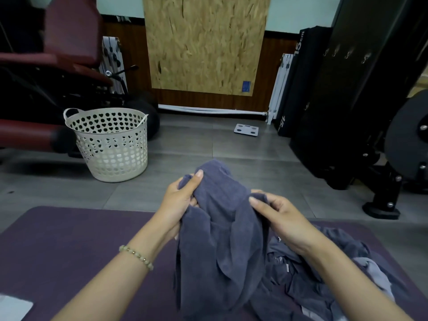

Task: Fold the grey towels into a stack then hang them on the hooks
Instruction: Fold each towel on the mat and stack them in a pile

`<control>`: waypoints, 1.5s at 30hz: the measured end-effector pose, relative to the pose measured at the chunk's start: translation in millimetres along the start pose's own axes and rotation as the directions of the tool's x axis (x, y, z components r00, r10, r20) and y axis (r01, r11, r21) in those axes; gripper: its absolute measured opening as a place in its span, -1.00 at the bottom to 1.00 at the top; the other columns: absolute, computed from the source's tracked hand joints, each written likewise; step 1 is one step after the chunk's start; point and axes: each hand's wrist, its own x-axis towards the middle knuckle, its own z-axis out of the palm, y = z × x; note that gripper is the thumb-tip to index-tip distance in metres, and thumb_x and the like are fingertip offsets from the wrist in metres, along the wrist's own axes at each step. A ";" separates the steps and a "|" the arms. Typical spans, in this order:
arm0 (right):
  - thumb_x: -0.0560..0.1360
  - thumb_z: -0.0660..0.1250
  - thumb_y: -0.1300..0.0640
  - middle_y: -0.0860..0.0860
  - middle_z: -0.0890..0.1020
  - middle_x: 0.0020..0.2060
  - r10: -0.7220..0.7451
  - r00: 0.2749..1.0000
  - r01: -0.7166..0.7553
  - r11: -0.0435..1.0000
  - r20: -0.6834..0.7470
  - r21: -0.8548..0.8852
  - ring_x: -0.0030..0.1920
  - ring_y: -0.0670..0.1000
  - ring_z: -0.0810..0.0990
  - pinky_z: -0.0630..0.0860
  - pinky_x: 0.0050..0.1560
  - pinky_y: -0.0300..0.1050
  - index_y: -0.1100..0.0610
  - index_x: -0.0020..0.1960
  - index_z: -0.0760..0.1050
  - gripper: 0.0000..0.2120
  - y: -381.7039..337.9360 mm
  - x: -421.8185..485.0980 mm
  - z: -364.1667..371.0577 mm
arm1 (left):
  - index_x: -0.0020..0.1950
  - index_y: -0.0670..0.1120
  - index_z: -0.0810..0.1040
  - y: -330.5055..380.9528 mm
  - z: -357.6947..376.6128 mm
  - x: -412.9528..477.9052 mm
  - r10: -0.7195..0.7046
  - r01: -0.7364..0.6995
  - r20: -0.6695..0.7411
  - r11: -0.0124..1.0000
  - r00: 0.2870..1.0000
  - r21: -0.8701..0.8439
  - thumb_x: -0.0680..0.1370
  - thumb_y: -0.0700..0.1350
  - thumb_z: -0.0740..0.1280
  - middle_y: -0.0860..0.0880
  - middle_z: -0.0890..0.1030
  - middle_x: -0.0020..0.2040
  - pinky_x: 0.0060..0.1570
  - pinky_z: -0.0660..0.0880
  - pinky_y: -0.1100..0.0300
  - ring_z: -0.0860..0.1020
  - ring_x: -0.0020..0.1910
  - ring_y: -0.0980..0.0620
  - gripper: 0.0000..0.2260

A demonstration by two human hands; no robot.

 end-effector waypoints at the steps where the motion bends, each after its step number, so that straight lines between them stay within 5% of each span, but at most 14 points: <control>1: 0.43 0.33 -0.04 0.06 0.66 -0.07 0.035 0.999 -0.035 0.998 0.004 0.045 -0.03 -0.04 0.62 0.54 -0.02 -0.23 0.22 -0.04 0.62 -0.68 2.2 -0.6 3.9 | -0.29 -0.10 0.35 -1.1 1.6 -2.5 -0.009 0.009 0.003 1.000 1.000 0.006 0.59 -0.12 0.25 0.07 0.37 -0.66 -0.64 0.28 0.41 0.32 -0.69 0.23 -0.74; 6: 0.52 0.26 0.14 0.09 0.69 -0.14 0.058 0.989 -0.037 0.988 -0.138 0.153 -0.11 -0.04 0.64 0.56 -0.10 -0.27 0.28 -0.02 0.60 -0.78 4.8 1.0 17.3 | -0.03 -0.15 0.53 -19.7 -2.4 4.6 -0.017 0.023 -0.045 0.992 0.999 0.126 0.57 -0.06 0.31 0.09 0.39 -0.59 -0.61 0.26 0.37 0.28 -0.65 0.18 -0.85; 8: 0.53 0.26 0.16 0.08 0.68 -0.17 -0.001 0.980 0.025 0.992 -0.201 0.121 -0.13 -0.05 0.62 0.54 -0.12 -0.29 0.26 -0.07 0.60 -0.80 2.6 3.2 18.2 | 0.16 0.01 0.53 -27.8 -6.2 7.0 0.094 -0.077 -0.039 0.942 0.995 0.327 0.56 -0.03 0.33 0.06 0.55 -0.38 -0.52 0.34 0.34 0.33 -0.58 0.17 -0.81; 10: 0.53 0.27 0.17 0.06 0.67 -0.21 -0.034 0.973 0.058 0.994 -0.226 0.097 -0.16 -0.06 0.60 0.53 -0.16 -0.30 0.24 -0.10 0.61 -0.82 2.3 5.0 19.6 | 0.09 0.08 0.55 -33.2 -4.0 5.4 0.215 -0.217 0.058 0.861 0.975 0.460 0.57 -0.03 0.31 0.08 0.62 -0.14 -0.43 0.39 0.32 0.39 -0.52 0.20 -0.88; 15: 0.57 0.20 0.23 -0.04 0.68 -0.21 -0.075 0.990 0.080 0.996 -0.117 0.036 -0.16 -0.15 0.60 0.51 -0.12 -0.34 0.23 0.00 0.58 -0.82 2.2 7.9 24.4 | 0.13 -0.01 0.59 -34.1 10.9 -6.5 0.071 -0.149 0.201 0.901 0.977 0.408 0.62 -0.04 0.19 0.12 0.44 -0.55 -0.54 0.26 0.31 0.28 -0.59 0.15 -0.79; 18: 0.60 0.15 0.24 -0.11 0.63 -0.23 -0.097 0.995 0.094 0.993 -0.032 -0.071 -0.16 -0.19 0.55 0.47 -0.09 -0.36 0.19 0.00 0.52 -0.83 -0.7 7.1 25.3 | 0.09 -0.02 0.61 -32.5 6.7 -3.8 0.006 -0.080 0.196 0.925 0.981 0.370 0.61 0.00 0.20 0.08 0.38 -0.56 -0.53 0.22 0.27 0.25 -0.60 0.14 -0.77; 24: 0.59 0.19 0.22 -0.17 0.51 -0.32 -0.138 0.984 0.122 0.984 -0.115 -0.130 -0.26 -0.25 0.45 0.42 -0.18 -0.40 0.15 -0.01 0.33 -0.97 -0.9 6.4 22.5 | -0.05 -0.16 0.61 -26.3 4.7 -5.2 0.003 -0.056 0.160 0.945 0.987 0.323 0.56 -0.13 0.31 0.12 0.44 -0.58 -0.58 0.24 0.38 0.29 -0.63 0.21 -0.87; 28: 0.54 0.28 0.25 -0.04 0.54 -0.34 -0.200 0.967 0.181 0.976 -0.159 -0.123 -0.28 -0.14 0.48 0.42 -0.23 -0.34 0.16 -0.09 0.44 -0.96 -3.1 7.2 22.2 | -0.17 -0.12 0.62 -26.3 2.9 -4.3 0.063 -0.094 0.103 0.939 0.993 0.330 0.52 -0.09 0.37 0.08 0.42 -0.58 -0.57 0.23 0.34 0.27 -0.62 0.17 -0.87; 33: 0.44 0.42 0.17 -0.04 0.64 0.07 -0.254 0.956 0.229 0.959 -0.149 -0.168 0.12 -0.16 0.58 0.46 0.14 -0.29 0.08 -0.16 0.66 -0.95 -4.8 8.9 12.8 | -0.04 -0.11 0.57 -25.5 2.0 -3.7 -0.102 0.096 0.063 0.992 0.993 0.088 0.56 -0.04 0.31 0.06 0.25 -0.61 -0.57 0.23 0.35 0.22 -0.63 0.17 -0.84; 37: 0.36 0.45 0.07 -0.01 0.57 0.22 -0.191 0.972 0.186 0.981 -0.138 -0.047 0.24 -0.21 0.51 0.47 0.12 -0.35 0.14 -0.16 0.67 -0.85 -5.4 9.4 12.1 | -0.14 -0.10 0.52 -27.6 3.4 -4.9 -0.198 0.187 0.127 0.978 0.972 0.091 0.55 0.02 0.30 0.06 0.21 -0.60 -0.58 0.24 0.35 0.19 -0.63 0.16 -0.80; 41: 0.24 0.48 -0.23 -0.09 0.70 -0.12 -0.163 0.980 0.167 0.986 -0.113 0.022 -0.05 -0.16 0.62 0.53 0.00 -0.30 0.04 -0.16 0.69 -0.63 -6.9 7.1 13.2 | -0.15 -0.08 0.51 -27.7 3.9 -6.0 -0.254 0.236 0.154 0.964 0.955 0.122 0.55 0.03 0.30 0.05 0.20 -0.60 -0.58 0.23 0.36 0.18 -0.62 0.15 -0.80; 45: 0.38 0.39 0.06 -0.09 0.67 -0.30 -0.141 0.973 0.145 0.989 -0.181 0.007 -0.22 -0.17 0.58 0.50 -0.13 -0.32 0.09 -0.26 0.66 -0.87 -10.8 5.1 13.1 | -0.02 -0.09 0.57 -28.6 4.5 -6.5 -0.250 0.226 0.161 0.962 0.955 0.156 0.54 0.03 0.32 0.05 0.22 -0.58 -0.56 0.26 0.35 0.20 -0.62 0.16 -0.80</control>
